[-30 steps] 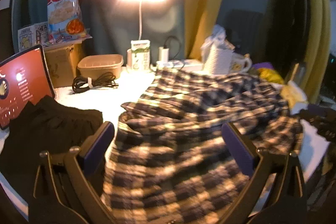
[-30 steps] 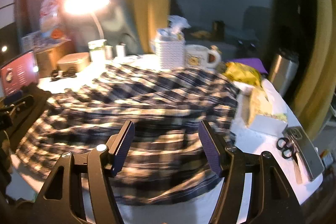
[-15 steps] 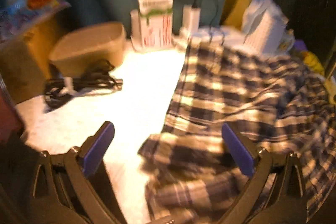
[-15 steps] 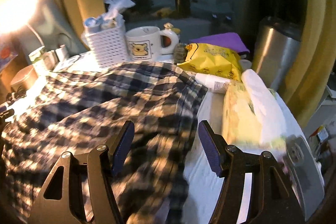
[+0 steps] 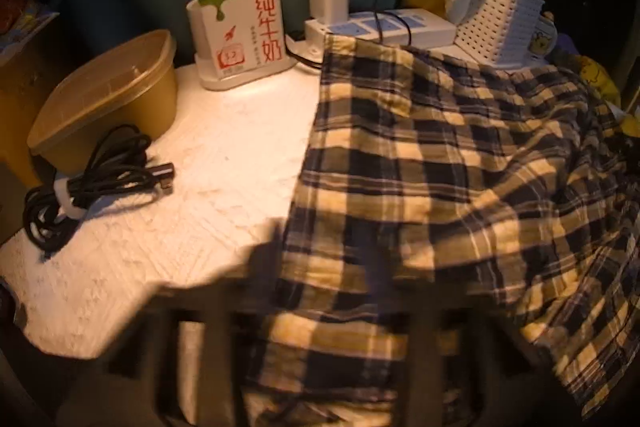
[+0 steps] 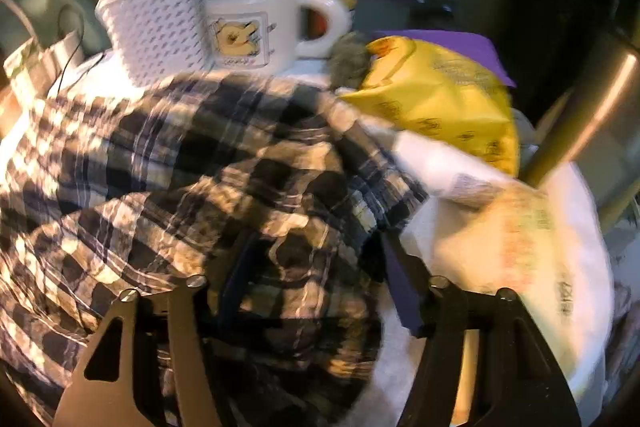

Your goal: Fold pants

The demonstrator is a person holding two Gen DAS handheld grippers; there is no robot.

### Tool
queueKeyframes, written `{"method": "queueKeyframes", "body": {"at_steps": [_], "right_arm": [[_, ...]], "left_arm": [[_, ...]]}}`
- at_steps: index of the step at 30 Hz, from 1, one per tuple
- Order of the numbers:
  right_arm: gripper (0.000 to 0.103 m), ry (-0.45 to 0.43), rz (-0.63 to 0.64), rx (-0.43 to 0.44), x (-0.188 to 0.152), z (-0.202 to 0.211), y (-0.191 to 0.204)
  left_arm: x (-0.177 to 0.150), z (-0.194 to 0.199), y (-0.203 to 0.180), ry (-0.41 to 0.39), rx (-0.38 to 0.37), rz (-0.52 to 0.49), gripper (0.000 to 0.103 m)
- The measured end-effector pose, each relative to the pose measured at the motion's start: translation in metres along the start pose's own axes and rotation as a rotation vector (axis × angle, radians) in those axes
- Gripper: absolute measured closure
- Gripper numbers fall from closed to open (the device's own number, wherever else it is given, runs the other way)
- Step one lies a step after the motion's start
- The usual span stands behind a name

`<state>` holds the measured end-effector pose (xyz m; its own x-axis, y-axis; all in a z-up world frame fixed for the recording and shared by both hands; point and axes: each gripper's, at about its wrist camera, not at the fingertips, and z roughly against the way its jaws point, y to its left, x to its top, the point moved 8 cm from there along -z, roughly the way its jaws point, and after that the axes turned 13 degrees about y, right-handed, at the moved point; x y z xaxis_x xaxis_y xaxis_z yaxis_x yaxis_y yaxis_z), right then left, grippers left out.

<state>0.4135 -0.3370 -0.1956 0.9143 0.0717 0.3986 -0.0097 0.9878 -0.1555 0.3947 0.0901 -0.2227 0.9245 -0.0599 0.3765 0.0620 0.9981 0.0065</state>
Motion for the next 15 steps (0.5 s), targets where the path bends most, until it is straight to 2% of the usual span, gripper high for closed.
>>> {"method": "queueKeyframes", "body": {"at_steps": [1, 4, 6, 9, 15], "right_arm": [[0.063, -0.006, 0.011, -0.001, 0.002, 0.002, 0.002], [0.086, -0.034, 0.029, 0.023, 0.007, 0.009, 0.008], [0.087, -0.047, 0.055, 0.028, 0.008, 0.013, 0.014], [0.088, -0.065, 0.11, 0.035, 0.017, 0.017, 0.03], [0.088, -0.094, 0.194, 0.043, 0.052, 0.023, 0.066]], "left_arm": [[-0.004, 0.002, -0.002, 0.0, 0.0, 0.005, 0.095], [-0.019, 0.009, 0.003, -0.021, 0.005, 0.052, 0.099], [-0.035, 0.019, 0.011, -0.044, -0.003, 0.118, 0.099], [-0.04, 0.022, 0.011, -0.057, 0.002, 0.196, 0.099], [-0.04, 0.024, 0.016, -0.057, 0.015, 0.248, 0.099]]}}
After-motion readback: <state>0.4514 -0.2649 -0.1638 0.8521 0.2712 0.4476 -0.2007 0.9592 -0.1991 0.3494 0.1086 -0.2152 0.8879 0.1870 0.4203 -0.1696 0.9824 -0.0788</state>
